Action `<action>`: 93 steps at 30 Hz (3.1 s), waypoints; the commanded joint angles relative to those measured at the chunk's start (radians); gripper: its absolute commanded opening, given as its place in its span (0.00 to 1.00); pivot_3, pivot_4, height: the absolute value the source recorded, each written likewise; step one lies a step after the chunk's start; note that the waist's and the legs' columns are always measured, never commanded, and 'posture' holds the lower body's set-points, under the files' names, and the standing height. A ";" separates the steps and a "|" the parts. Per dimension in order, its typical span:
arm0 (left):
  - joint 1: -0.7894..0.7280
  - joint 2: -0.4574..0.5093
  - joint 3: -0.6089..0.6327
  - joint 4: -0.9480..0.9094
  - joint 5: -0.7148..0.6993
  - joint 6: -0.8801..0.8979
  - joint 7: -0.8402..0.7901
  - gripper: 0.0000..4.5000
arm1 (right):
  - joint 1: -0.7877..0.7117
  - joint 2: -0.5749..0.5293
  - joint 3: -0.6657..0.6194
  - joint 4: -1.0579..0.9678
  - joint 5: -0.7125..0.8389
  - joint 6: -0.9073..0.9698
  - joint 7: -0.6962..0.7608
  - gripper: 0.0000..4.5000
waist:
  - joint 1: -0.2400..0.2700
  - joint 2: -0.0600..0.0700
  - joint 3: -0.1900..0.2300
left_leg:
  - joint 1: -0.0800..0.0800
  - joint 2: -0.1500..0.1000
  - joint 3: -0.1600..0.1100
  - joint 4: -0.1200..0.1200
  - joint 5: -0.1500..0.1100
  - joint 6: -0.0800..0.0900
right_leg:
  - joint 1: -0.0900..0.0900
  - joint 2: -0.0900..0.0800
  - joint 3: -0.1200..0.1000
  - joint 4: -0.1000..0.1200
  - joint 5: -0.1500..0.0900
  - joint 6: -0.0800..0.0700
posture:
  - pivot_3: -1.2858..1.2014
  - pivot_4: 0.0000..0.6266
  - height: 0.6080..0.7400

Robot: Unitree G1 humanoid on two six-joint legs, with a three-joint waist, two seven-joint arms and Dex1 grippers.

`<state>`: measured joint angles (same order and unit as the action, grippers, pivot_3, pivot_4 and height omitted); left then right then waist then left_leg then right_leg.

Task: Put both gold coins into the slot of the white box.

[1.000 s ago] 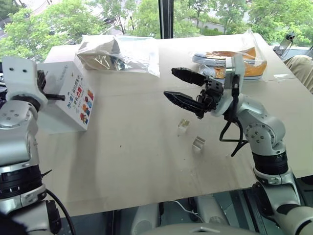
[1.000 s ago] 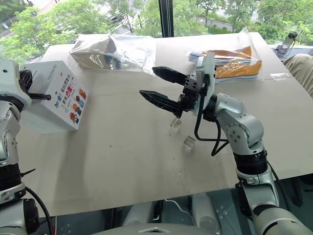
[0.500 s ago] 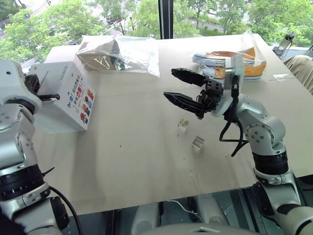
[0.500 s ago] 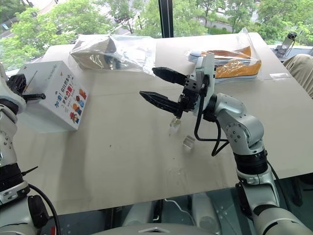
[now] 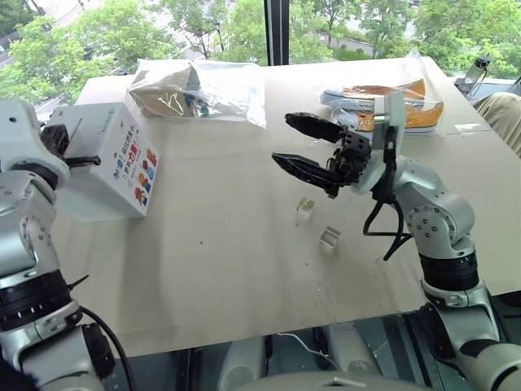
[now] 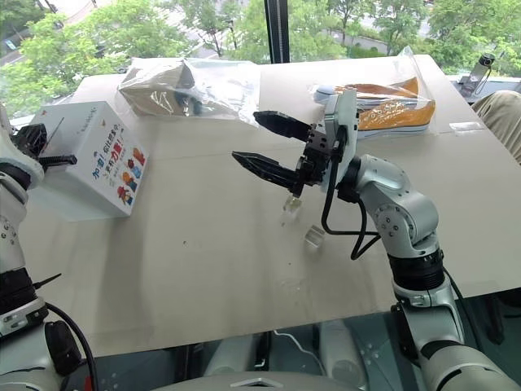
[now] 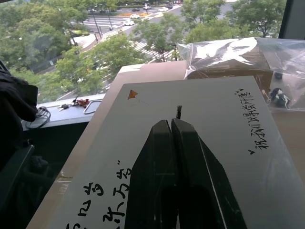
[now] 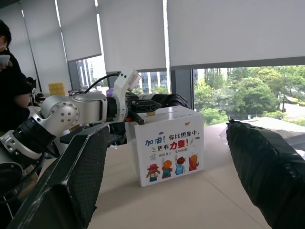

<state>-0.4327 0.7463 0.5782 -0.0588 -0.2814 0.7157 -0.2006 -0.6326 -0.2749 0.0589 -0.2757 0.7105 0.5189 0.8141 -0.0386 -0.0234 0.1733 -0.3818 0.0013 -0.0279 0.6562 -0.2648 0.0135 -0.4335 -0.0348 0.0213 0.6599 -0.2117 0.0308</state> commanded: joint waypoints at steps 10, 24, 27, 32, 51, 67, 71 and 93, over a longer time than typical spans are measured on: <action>-0.002 -0.013 0.006 0.044 -0.009 0.002 0.011 0.29 | 0.010 0.001 -0.010 -0.034 -0.001 -0.028 0.000 0.94 | 0.000 0.000 0.000 | 0.001 0.000 0.000 0.000 0.000 0.000 | 0.000 0.000 0.000 0.001 0.000 0.000 | 0.52 0.24 1.00; 0.086 -0.048 0.057 -0.335 -0.429 -0.093 -0.295 0.97 | 0.058 -0.060 0.051 0.035 -0.125 -0.064 0.031 0.94 | 0.001 -0.002 0.000 | -0.005 0.000 -0.002 0.001 0.000 -0.001 | 0.000 -0.002 -0.002 -0.006 0.000 0.000 | 0.52 0.24 1.00; 0.311 0.031 0.003 -0.511 -0.521 0.011 -0.433 0.97 | 0.103 -0.123 0.132 0.105 -0.279 -0.157 0.059 0.94 | -0.005 -0.002 0.000 | -0.003 0.000 0.001 -0.001 0.000 -0.001 | 0.000 -0.002 0.002 -0.007 0.000 0.000 | 0.52 0.24 1.00; 0.492 0.087 -0.040 -0.610 -0.543 0.058 -0.490 0.97 | 0.133 -0.133 0.200 0.201 -0.415 -0.252 0.053 0.94 | 0.001 -0.002 0.001 | -0.002 0.001 -0.002 -0.001 0.000 -0.001 | 0.000 0.002 -0.001 -0.006 0.000 -0.001 | 0.52 0.24 1.00; 0.549 0.097 -0.152 -0.608 -0.461 0.009 -0.512 0.97 | 0.151 -0.097 0.180 0.426 -0.545 -0.395 0.045 0.94 | 0.001 -0.001 0.001 | 0.001 0.001 0.001 0.002 0.001 -0.001 | 0.004 0.007 0.001 -0.004 -0.001 -0.001 | 0.52 0.24 1.00; 0.534 0.091 -0.173 -0.589 -0.442 -0.013 -0.517 1.00 | 0.170 -0.064 0.155 0.403 -0.519 -0.341 0.032 0.77 | 0.001 -0.001 0.001 | 0.001 0.001 0.001 0.002 0.001 -0.001 | 0.004 0.007 0.001 -0.004 -0.001 -0.001 | 0.52 0.24 1.00; 0.536 0.091 -0.172 -0.590 -0.442 -0.015 -0.515 1.00 | 0.170 -0.062 0.154 0.401 -0.522 -0.332 0.036 0.39 | 0.001 -0.001 0.001 | 0.001 0.001 0.001 0.002 0.001 -0.001 | 0.004 0.007 0.001 -0.004 -0.001 -0.001 | 0.52 0.24 1.00; 0.532 0.095 -0.178 -0.580 -0.438 -0.020 -0.513 1.00 | 0.177 -0.052 0.147 0.371 -0.519 -0.300 0.035 0.12 | 0.000 -0.001 0.001 | 0.001 0.001 0.001 0.002 0.001 -0.001 | 0.004 0.007 0.001 -0.004 -0.001 -0.001 | 0.52 0.24 1.00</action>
<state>0.1101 0.8392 0.3894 -0.6353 -0.7270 0.7137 -0.7140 -0.4543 -0.3301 0.2249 0.1392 0.1719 0.2207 0.8462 -0.0381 -0.0247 0.1746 -0.3807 0.0024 -0.0273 0.6583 -0.2640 0.0125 -0.4297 -0.0276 0.0227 0.6561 -0.2125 0.0301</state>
